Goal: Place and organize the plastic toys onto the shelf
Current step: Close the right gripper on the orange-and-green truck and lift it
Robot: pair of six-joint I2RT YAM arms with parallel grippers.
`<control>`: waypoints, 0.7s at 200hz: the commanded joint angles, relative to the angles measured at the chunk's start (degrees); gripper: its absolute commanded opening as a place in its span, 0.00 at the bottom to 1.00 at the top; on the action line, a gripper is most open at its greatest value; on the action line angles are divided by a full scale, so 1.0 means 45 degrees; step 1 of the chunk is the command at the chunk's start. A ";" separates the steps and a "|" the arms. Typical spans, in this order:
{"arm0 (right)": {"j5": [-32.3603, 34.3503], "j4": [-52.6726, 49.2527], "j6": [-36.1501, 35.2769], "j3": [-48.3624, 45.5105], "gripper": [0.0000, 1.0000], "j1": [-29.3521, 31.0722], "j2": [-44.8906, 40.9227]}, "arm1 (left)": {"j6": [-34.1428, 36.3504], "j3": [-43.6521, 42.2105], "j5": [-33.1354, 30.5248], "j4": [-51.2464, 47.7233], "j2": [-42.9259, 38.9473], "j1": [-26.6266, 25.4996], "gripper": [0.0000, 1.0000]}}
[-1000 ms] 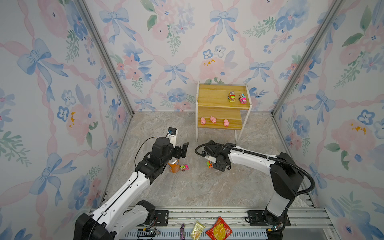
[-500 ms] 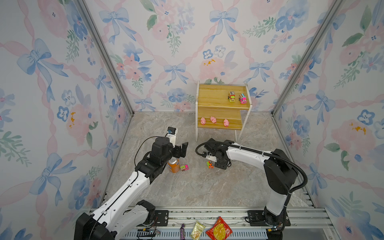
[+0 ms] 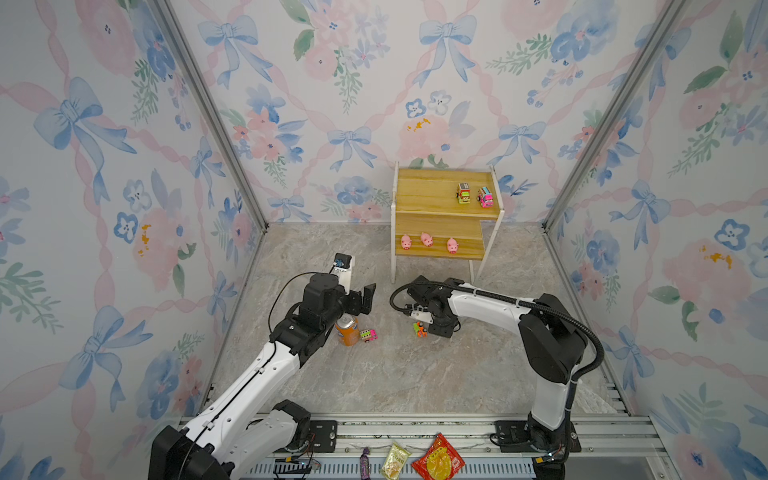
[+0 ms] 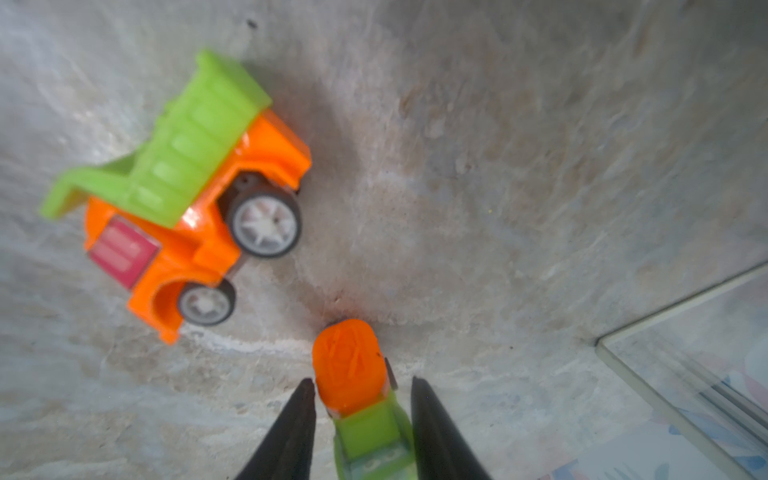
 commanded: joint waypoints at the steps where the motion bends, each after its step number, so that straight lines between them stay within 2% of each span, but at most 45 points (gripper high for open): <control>1: 0.0107 -0.0518 -0.0090 0.0266 0.43 -0.0126 0.0302 | -0.0135 0.0293 0.0194 -0.0061 0.0048 0.0079 0.98; 23: 0.0185 -0.0529 -0.0089 0.0254 0.44 -0.0138 0.0308 | -0.0152 0.0284 0.0230 -0.0065 0.0024 0.0077 0.98; 77: 0.0190 -0.0558 0.0210 0.0399 0.27 -0.0286 0.0195 | -0.0193 0.0292 0.0234 -0.0055 0.0028 0.0079 0.98; 116: -0.0127 -0.0245 0.1030 0.0241 0.25 -0.0495 -0.0571 | -0.0210 0.0293 0.0272 -0.0039 -0.0001 0.0089 0.98; 140: -0.0439 0.0710 0.1900 -0.0519 0.24 -0.0688 -0.1722 | -0.0235 0.0312 0.0291 -0.0052 -0.0011 0.0103 0.98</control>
